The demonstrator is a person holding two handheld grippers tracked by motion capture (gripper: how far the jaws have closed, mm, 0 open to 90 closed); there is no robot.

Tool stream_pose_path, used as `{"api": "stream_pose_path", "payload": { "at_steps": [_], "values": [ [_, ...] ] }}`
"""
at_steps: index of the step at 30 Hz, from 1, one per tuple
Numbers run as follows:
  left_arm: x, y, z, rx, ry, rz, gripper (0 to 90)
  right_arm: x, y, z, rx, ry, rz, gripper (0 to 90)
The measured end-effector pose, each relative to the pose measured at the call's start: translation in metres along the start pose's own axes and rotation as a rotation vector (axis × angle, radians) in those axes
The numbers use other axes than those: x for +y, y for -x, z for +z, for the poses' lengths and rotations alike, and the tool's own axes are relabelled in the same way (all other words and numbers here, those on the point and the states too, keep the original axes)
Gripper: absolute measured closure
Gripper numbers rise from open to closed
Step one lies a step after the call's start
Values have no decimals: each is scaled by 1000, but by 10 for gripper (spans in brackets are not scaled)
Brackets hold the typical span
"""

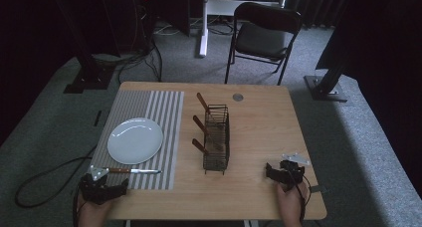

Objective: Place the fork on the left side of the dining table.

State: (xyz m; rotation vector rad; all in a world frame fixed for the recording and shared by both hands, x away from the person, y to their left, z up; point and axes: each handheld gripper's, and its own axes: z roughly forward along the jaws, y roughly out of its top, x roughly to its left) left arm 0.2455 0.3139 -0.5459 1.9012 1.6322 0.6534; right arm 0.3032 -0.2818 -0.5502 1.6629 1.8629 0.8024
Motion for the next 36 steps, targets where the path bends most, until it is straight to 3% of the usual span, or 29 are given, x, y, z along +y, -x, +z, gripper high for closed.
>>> {"api": "stream_pose_path", "payload": {
  "at_steps": [3, 16, 20, 28, 31, 36],
  "values": [
    [0, -3, 0, -20, -6, 19, 0, 0, 0, 0, 0, 0, 0, 122],
    [2, -5, -1, -35, -27, 39, 0, 0, 0, 0, 0, 0, 0, 122],
    [2, -8, 0, -64, -21, 68, 0, 0, 0, 0, 0, 0, 0, 122],
    [1, -11, -3, -72, -15, 76, 30, 0, 0, 0, 0, 0, 1, 122],
    [2, -12, -5, -92, -16, 46, 30, 0, 0, 0, 0, 0, 0, 122],
    [7, -12, -7, -103, -18, 57, 31, 0, 0, 0, 0, 0, 0, 122]
  ]
}}
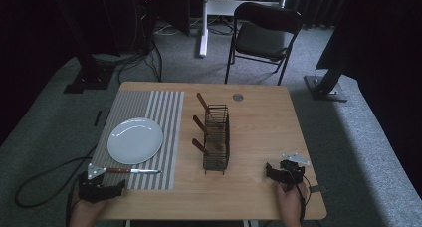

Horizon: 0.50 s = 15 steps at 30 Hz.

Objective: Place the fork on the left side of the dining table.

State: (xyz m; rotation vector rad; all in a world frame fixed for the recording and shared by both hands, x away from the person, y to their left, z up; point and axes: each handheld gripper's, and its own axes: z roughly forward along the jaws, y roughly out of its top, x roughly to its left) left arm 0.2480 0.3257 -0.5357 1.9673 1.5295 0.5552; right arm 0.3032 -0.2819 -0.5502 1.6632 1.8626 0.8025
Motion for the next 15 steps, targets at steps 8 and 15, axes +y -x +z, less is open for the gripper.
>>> {"api": "stream_pose_path", "payload": {
  "at_steps": [8, 15],
  "values": [
    [12, 7, 0, -56, 11, 29, 31, 0, 0, 0, 0, 0, 0, 122],
    [32, 16, 0, -84, 30, 52, 31, 0, 0, 0, 0, 0, 0, 122]
  ]
}}
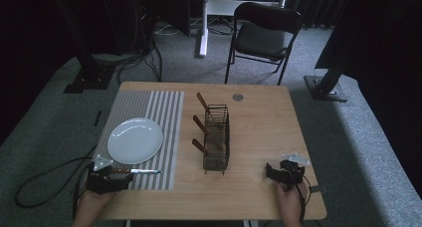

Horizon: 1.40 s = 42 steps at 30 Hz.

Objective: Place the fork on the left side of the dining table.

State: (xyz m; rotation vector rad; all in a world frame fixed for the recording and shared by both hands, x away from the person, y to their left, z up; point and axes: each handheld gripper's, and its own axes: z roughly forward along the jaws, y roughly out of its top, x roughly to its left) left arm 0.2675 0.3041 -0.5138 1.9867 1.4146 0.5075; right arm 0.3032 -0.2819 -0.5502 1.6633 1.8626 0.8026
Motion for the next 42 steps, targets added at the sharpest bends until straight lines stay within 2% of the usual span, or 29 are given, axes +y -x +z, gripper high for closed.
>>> {"api": "stream_pose_path", "payload": {
  "at_steps": [1, 3, 4, 5, 7, 8, 10, 12, 15, 16, 18, 19, 20, 23, 24, 26, 28, 31, 34, 36, 39, 42],
  "values": [
    [0, 0, 0, 0, 0, 0, 31, 0, 0, 0, 0, 0, 0, 122],
    [15, 4, 0, -9, 5, 28, 31, 0, 0, 0, 0, 0, -1, 122],
    [15, 4, 0, -9, 5, 28, 31, 0, 0, 0, 0, 0, -1, 122],
    [22, 6, 1, -23, 10, 35, 31, 0, 0, 0, 0, 1, -1, 122],
    [22, 6, 1, -23, 10, 35, 32, 0, 0, 0, 0, 1, -2, 122],
    [29, 8, 4, -20, 2, 54, 32, 0, 0, 0, 0, 1, -2, 122],
    [36, 8, 5, -48, 10, 39, 32, 0, 0, 0, 0, 1, -2, 121],
    [39, 8, 6, -54, 13, 36, 32, 0, 0, 0, 0, 1, -2, 122],
    [55, 13, 9, -62, 16, 65, 37, 0, 0, 0, 0, 1, -2, 122],
    [59, 16, 10, -53, 20, 76, 37, 0, 0, 0, 0, 1, -2, 122],
    [67, 19, 11, -80, 30, 72, 37, 0, 0, 0, 0, 1, -2, 122],
    [67, 19, 11, -80, 30, 72, 37, 0, 0, 0, 0, 1, -2, 122],
    [75, 23, 12, -85, 34, 92, 37, 0, 0, 0, 0, 1, -2, 122],
    [87, 29, 16, -100, 45, 98, 37, 0, 0, 0, 0, 1, -2, 122],
    [92, 31, 18, -92, 49, 108, 37, 0, 0, 0, 0, 1, -2, 122],
    [99, 33, 20, -111, 57, 104, 37, 0, 0, 0, 0, 1, -2, 122],
    [101, 34, 21, -110, 61, 108, 37, 0, 0, 0, 0, 1, -2, 122],
    [114, 38, 23, -124, 72, 116, 37, 0, 0, 0, 0, 1, -2, 122],
    [125, 39, 24, -138, 78, 107, 38, 0, 0, 0, 0, 1, -2, 122],
    [127, 39, 24, -139, 82, 106, 38, 0, 0, 0, 0, 1, -2, 122],
    [143, 41, 25, -150, 88, 108, 45, 0, 0, 0, 0, 1, -2, 122],
    [150, 44, 25, -152, 96, 115, 45, 0, 0, 0, 0, 1, -2, 122]
  ]
}}
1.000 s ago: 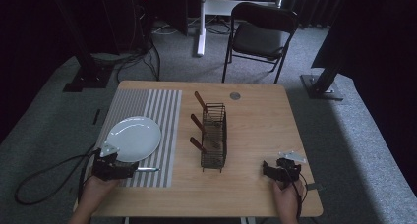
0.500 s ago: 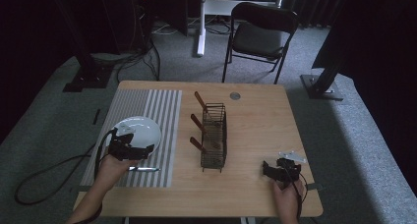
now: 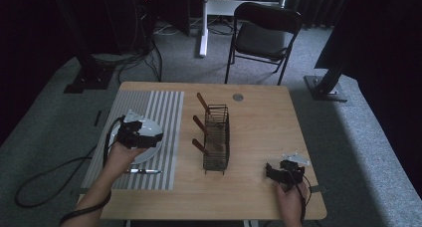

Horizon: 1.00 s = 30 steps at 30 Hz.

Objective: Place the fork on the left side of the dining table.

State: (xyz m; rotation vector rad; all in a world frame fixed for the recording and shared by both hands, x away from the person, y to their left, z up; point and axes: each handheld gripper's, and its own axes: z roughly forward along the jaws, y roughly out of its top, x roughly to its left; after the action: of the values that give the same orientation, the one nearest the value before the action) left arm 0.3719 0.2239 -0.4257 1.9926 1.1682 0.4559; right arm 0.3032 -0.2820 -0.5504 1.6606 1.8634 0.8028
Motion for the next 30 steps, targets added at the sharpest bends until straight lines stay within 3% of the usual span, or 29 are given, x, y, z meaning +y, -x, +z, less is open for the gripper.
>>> {"api": "stream_pose_path", "payload": {
  "at_steps": [4, 19, 22, 30],
  "values": [
    [15, 4, 5, -15, 5, 2, 45, 0, 0, 0, 0, 0, 0, 122],
    [64, 27, 22, -41, 16, 70, 46, 0, 0, 0, 0, 0, 1, 123],
    [72, 30, 24, -61, 31, 54, 47, 0, 0, 0, 0, 0, 1, 123],
    [99, 44, 37, -73, 27, 79, 55, 0, 0, 0, 0, 0, 2, 123]
  ]
}}
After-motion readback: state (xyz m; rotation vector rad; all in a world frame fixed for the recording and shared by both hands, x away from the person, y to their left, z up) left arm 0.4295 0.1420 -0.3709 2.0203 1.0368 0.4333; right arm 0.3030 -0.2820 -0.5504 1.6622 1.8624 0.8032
